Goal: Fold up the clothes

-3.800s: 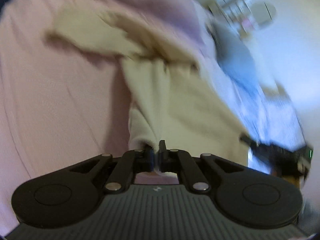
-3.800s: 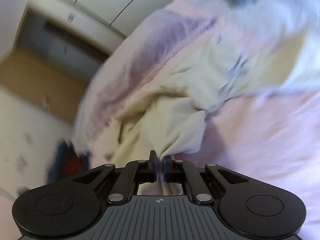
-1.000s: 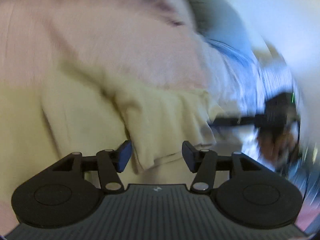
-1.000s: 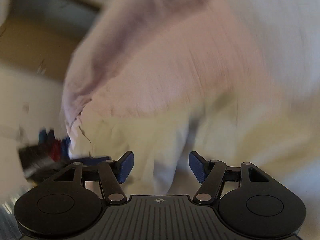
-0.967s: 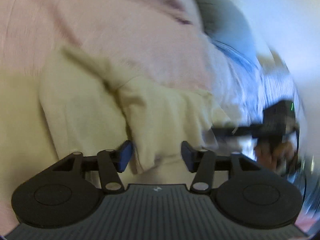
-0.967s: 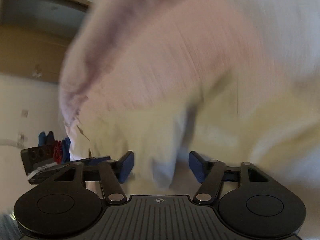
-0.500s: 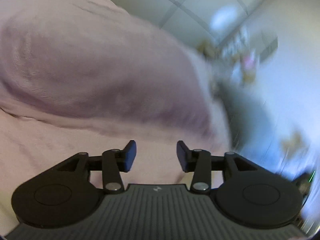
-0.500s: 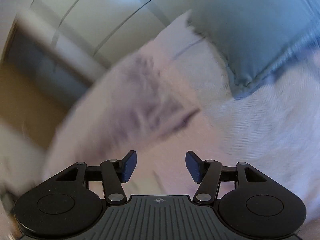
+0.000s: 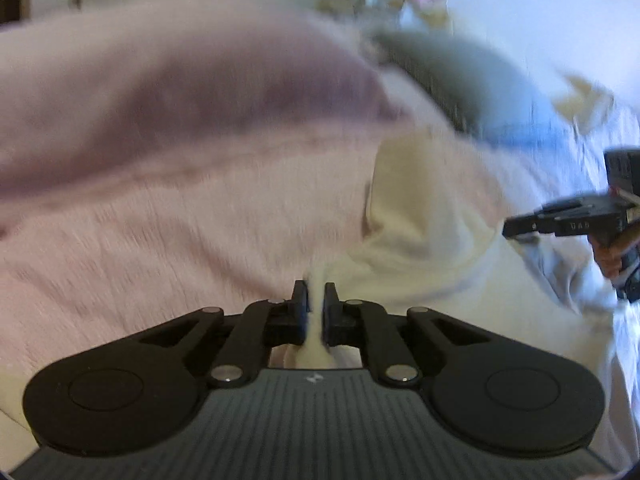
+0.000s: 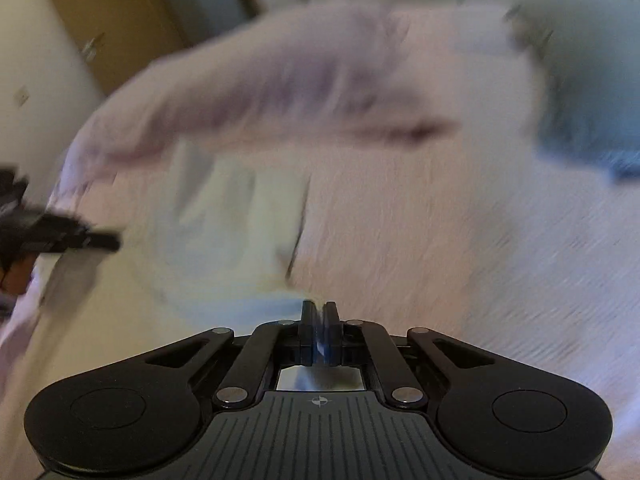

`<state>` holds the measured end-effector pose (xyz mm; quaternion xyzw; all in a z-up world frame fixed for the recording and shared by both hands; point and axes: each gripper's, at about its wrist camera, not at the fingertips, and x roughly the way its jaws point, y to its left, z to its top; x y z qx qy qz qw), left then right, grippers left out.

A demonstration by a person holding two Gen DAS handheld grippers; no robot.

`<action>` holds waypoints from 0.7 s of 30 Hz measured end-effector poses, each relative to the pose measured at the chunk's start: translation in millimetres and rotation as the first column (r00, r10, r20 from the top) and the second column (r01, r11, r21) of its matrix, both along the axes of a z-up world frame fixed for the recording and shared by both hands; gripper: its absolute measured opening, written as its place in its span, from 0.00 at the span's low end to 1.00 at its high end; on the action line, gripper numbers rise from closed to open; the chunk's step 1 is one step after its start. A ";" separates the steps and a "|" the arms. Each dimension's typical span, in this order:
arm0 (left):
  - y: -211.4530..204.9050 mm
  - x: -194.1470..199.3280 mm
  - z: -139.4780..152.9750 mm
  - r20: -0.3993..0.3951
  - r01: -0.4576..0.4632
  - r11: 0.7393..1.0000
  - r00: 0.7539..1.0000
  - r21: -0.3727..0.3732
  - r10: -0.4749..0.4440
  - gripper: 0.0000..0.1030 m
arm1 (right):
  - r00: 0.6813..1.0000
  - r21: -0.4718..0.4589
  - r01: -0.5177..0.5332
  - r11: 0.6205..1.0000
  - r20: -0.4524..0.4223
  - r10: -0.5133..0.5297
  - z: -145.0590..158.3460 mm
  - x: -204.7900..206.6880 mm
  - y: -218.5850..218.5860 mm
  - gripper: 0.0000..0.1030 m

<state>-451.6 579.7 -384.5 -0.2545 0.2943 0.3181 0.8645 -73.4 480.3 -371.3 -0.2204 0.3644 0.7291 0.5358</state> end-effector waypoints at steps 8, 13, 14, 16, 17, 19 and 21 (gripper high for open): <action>-21.1 -13.6 -10.2 -0.080 -0.274 0.961 0.960 -0.043 0.270 0.25 | 0.977 -0.118 0.201 0.972 0.090 -0.191 -21.8 -13.7 5.4 0.25; -65.5 -86.8 25.5 -0.013 -0.446 0.887 0.894 -0.117 0.448 0.41 | 0.932 -0.058 0.362 0.930 0.017 -0.362 9.8 -3.1 -38.5 0.65; -73.1 -106.7 28.7 -0.027 -0.491 0.859 0.870 -0.143 0.493 0.42 | 0.925 -0.067 0.379 0.923 -0.005 -0.380 12.9 -0.3 -48.4 0.65; -75.9 -146.1 26.1 -0.048 -0.600 0.776 0.796 -0.193 0.604 0.48 | 0.910 -0.091 0.408 0.908 -0.041 -0.413 13.5 3.6 -66.0 0.65; -75.6 -166.3 23.4 -0.053 -0.661 0.720 0.743 -0.213 0.667 0.49 | 0.903 -0.098 0.421 0.902 -0.049 -0.427 16.8 4.9 -70.6 0.65; -72.4 -207.5 16.4 -0.044 -0.757 0.595 0.627 -0.270 0.778 0.59 | 0.887 -0.114 0.450 0.886 -0.056 -0.458 27.8 6.3 -86.1 0.65; -61.7 -231.6 5.0 -0.008 -0.802 0.493 0.527 -0.338 0.850 0.59 | 0.871 -0.133 0.476 0.870 -0.064 -0.486 31.3 4.9 -103.2 0.65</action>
